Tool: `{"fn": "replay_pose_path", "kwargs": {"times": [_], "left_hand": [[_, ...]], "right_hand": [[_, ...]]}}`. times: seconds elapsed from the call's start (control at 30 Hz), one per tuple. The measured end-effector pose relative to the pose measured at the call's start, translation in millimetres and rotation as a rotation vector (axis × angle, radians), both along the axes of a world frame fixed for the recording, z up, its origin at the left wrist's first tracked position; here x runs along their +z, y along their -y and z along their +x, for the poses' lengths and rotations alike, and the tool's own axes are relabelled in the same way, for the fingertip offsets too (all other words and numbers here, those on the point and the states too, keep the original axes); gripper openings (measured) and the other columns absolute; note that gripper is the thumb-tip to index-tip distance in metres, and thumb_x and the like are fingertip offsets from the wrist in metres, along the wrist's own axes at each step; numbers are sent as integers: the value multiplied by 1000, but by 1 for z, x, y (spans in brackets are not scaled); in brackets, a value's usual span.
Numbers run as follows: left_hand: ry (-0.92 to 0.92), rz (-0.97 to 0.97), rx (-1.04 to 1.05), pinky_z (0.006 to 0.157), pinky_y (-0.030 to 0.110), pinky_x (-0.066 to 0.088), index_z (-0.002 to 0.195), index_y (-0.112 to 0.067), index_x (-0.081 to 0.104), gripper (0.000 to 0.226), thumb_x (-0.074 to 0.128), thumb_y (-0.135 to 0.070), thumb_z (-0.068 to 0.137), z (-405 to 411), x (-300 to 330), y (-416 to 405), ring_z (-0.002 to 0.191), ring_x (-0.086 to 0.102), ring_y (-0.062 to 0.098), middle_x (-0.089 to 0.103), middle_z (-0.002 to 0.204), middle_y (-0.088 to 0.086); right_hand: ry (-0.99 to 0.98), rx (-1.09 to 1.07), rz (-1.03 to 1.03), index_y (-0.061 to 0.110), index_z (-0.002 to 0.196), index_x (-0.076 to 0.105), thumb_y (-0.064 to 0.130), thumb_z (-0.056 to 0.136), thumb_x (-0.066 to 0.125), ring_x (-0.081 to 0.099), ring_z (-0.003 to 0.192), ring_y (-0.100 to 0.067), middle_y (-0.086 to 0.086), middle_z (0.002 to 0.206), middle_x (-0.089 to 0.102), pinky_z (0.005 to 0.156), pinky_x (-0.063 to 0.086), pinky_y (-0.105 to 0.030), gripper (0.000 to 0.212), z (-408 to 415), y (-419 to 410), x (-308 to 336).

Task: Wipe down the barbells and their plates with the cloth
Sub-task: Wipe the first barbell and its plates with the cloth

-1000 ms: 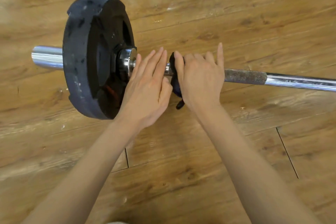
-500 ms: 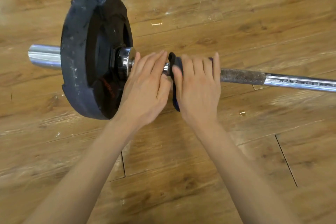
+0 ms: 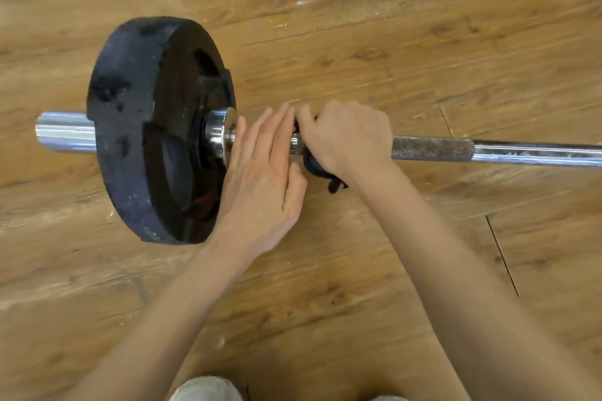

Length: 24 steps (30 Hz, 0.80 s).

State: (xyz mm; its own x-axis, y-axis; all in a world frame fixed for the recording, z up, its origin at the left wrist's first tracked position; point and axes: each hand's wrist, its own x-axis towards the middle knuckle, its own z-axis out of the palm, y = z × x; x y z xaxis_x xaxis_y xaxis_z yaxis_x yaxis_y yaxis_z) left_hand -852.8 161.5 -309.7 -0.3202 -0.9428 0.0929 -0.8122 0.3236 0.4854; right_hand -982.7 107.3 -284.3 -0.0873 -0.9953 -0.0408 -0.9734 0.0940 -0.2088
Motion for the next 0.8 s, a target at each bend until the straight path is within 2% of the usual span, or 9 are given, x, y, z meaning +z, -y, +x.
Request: {"fn": "replay_pose_path", "kwargs": {"times": [0.03,0.07,0.17,0.2,0.27,0.33,0.47,0.63,0.8], "left_hand": [[4,2,3,126,32,-8,156,-2,27,63,26,-26,98,0,0,-4,153,17,21,29,163,11],[10,4,1,125,32,-8,156,-2,27,63,27,-26,98,2,1,-7,153,17,20,29,163,11],[14,12,-8,125,30,-9,158,-4,25,63,26,-27,98,5,3,-17,154,13,18,25,165,7],[14,10,-11,125,30,-9,158,-4,23,64,25,-27,99,5,3,-20,155,12,18,23,165,6],[22,9,-11,125,31,-9,159,-5,22,64,24,-28,99,6,3,-26,155,10,17,21,166,6],[14,15,3,125,33,-8,159,-5,22,64,24,-28,99,5,3,-33,155,9,16,20,167,6],[-17,14,30,126,35,-7,158,-4,24,62,24,-25,99,1,3,-41,156,8,16,21,166,7],[4,6,33,126,33,-8,158,-4,25,61,24,-27,101,0,5,-47,155,11,17,23,166,6],[35,-11,23,126,35,-8,157,-1,26,63,25,-25,99,-7,3,-56,155,12,22,24,165,10]], "right_hand": [[19,9,104,14,63,51,38,105,36,55,75,-34,-12,78,60,67,29,-34,50,-2,4,0],[30,40,88,14,67,54,40,105,36,58,77,-34,-13,81,63,67,29,-34,49,-3,1,-3],[-56,66,-286,15,70,64,35,103,47,60,67,-31,-8,66,63,69,39,-38,42,-11,-43,-21],[-68,44,-373,14,77,65,34,104,46,59,72,-31,-6,71,64,82,44,-40,39,-21,-58,-29],[-70,-21,-374,12,92,67,32,105,43,58,86,-32,-6,84,66,107,38,-45,34,-32,-78,-36],[-52,-105,-391,11,97,69,32,105,42,58,92,-34,-8,90,68,115,32,-49,35,-21,-79,-32],[-120,99,-461,12,91,67,35,108,38,59,86,-30,-6,85,65,114,35,-47,41,-4,-80,-40],[-167,-101,-496,9,84,65,31,107,43,56,84,-34,-9,78,63,116,31,-48,38,-45,-99,-39],[-155,77,-520,12,84,64,27,108,38,58,82,-31,-7,78,63,116,32,-46,39,-38,-106,-43]]}}
